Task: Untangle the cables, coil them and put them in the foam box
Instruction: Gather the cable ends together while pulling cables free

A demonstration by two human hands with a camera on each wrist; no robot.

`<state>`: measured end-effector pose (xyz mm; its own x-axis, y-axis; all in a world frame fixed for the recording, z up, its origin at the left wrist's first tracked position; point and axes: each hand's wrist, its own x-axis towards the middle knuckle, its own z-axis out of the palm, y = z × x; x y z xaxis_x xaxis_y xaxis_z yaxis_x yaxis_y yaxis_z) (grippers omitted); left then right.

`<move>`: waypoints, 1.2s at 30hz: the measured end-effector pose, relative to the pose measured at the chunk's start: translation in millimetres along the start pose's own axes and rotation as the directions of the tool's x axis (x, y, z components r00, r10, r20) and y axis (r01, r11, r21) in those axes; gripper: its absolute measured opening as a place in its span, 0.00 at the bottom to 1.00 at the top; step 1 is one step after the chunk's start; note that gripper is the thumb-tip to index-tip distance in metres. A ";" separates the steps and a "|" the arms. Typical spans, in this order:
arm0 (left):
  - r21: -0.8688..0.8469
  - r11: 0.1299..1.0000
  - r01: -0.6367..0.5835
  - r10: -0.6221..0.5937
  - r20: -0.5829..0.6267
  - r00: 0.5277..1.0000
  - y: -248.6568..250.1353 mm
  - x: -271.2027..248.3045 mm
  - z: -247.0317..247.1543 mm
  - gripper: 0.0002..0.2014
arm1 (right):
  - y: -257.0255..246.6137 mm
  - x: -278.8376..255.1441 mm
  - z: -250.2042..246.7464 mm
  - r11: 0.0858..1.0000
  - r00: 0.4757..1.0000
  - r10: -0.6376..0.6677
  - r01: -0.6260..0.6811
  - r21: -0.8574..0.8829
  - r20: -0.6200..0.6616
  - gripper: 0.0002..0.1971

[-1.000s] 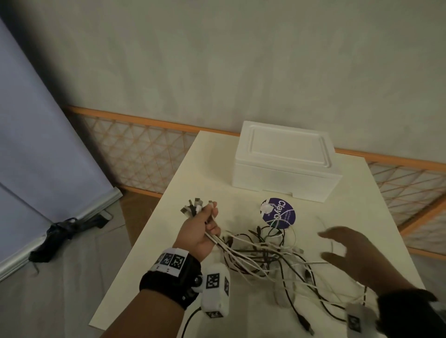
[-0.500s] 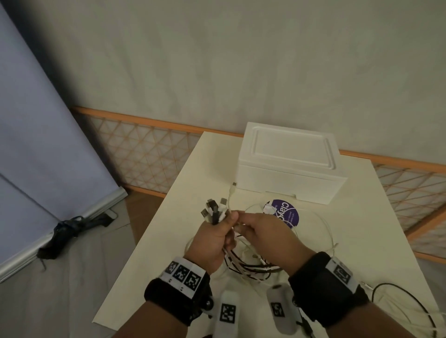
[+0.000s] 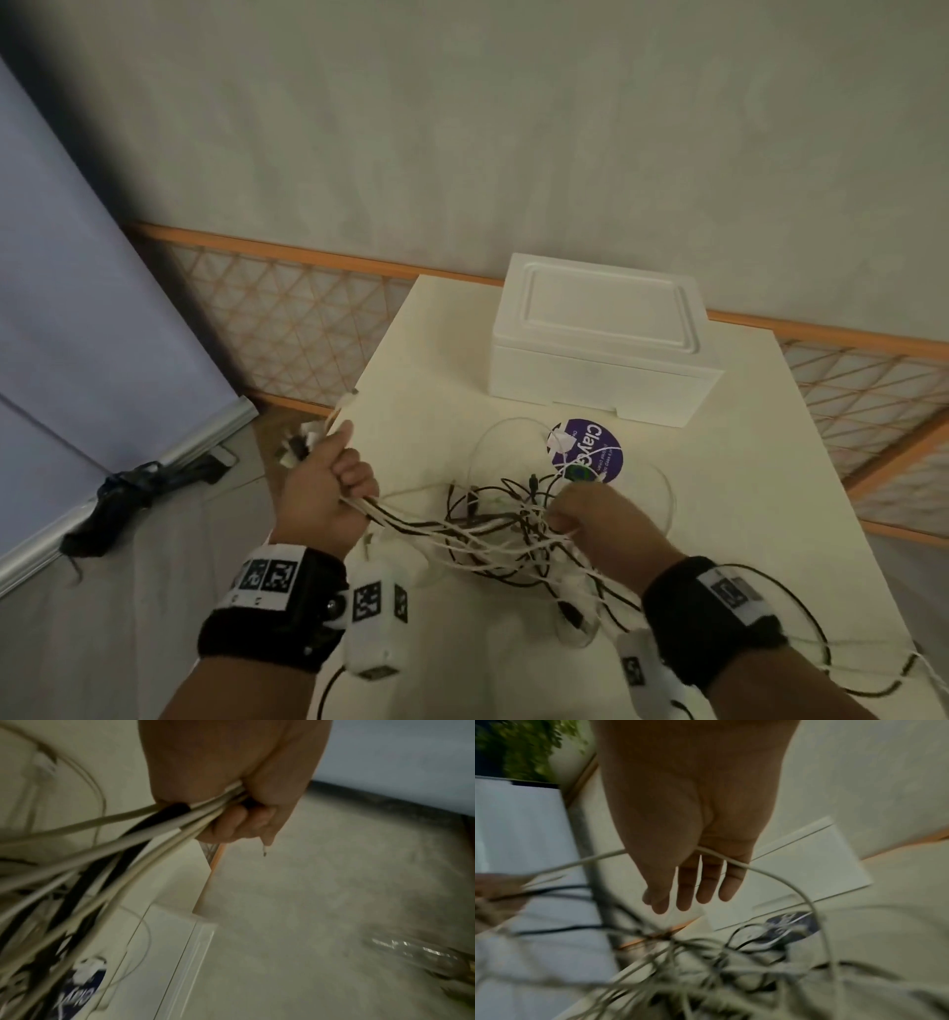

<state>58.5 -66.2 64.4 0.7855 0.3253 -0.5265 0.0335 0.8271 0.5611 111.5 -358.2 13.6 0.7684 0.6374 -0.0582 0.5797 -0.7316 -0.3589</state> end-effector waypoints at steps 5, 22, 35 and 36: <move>0.045 0.988 0.148 -0.153 0.182 0.971 -10.3 -17.5 18.5 0.17 | -22.8 26.9 40.7 0.999 0.971 0.007 0.005 -0.049 0.237 0.14; 0.114 0.981 0.157 -0.164 0.063 0.984 13.9 -10.8 -19.2 0.23 | 39.5 17.3 -122.8 0.918 0.848 0.395 -0.378 0.120 -0.353 0.07; 0.481 0.874 0.067 -0.187 0.205 0.961 -37.9 -10.0 27.2 0.08 | -52.0 3.3 -114.9 0.842 0.944 0.242 -0.090 0.532 -0.223 0.10; 0.487 0.870 0.080 -0.209 0.217 0.953 -43.9 -9.6 32.1 0.10 | -65.2 2.6 -119.1 0.846 0.962 0.156 -0.013 0.533 -0.225 0.09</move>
<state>69.3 -120.4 65.3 0.8762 0.0378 -0.4805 0.3927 0.5221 0.7571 108.0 -337.8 147.9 0.8903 0.4448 0.0972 0.3360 -0.4977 -0.7996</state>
